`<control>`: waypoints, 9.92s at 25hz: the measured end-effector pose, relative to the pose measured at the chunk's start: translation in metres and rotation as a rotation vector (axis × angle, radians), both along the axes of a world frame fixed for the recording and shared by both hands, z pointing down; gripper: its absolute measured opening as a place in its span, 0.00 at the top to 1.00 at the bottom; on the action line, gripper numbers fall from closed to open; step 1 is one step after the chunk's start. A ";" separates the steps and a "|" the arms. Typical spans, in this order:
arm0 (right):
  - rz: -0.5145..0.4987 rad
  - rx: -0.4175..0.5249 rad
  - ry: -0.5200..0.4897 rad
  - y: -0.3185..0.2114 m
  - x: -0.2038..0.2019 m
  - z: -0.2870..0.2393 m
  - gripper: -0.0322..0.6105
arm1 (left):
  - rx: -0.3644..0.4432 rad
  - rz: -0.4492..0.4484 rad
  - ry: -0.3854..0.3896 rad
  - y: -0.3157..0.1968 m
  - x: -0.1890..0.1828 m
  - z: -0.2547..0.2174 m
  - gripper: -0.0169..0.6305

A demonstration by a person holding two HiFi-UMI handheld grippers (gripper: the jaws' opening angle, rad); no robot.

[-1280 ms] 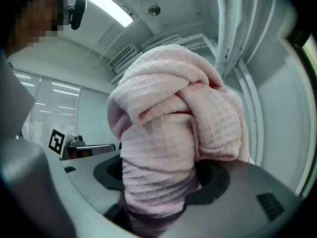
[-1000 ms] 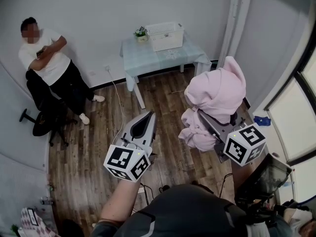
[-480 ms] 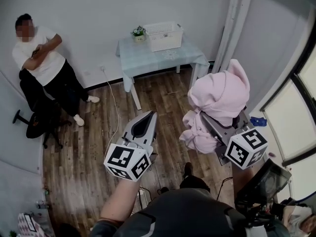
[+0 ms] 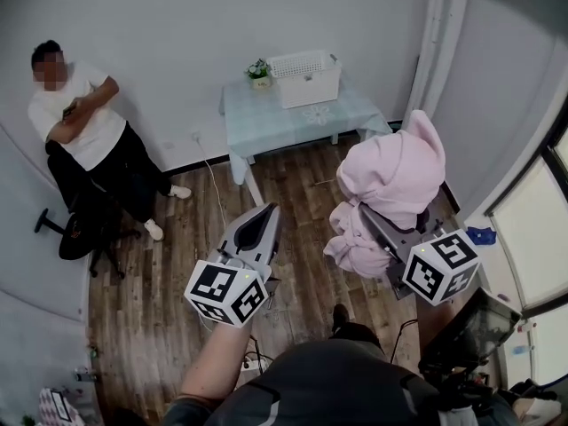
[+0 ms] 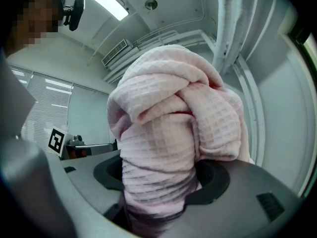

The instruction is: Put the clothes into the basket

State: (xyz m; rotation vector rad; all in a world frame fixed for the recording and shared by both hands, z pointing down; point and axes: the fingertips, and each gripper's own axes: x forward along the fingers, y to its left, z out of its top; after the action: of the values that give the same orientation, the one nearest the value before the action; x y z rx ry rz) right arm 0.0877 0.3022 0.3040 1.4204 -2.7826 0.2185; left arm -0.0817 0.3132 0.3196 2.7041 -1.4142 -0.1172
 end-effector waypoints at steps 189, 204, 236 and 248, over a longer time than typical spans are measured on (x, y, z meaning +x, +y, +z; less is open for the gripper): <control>0.836 -1.164 -0.552 -0.966 -0.065 0.407 0.42 | -0.256 -0.187 -0.056 -0.906 -0.156 0.121 0.96; 0.723 -1.230 -0.719 -0.943 -0.076 0.333 0.30 | -0.192 -0.192 -0.070 -0.883 -0.138 0.101 0.96; -0.248 -0.496 -0.460 -0.816 -0.065 0.079 0.30 | -0.152 -0.293 -0.058 -0.748 -0.056 0.061 0.96; -0.132 -0.169 -0.219 -0.794 -0.033 0.045 0.84 | -0.104 -0.268 -0.057 -0.734 -0.048 0.043 0.96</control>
State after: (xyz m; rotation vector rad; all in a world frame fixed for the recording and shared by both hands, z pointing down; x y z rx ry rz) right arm 0.0549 -0.4914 0.3493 1.2391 -2.9278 0.6259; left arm -0.1296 -0.4207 0.3625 2.4425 -1.7410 0.0167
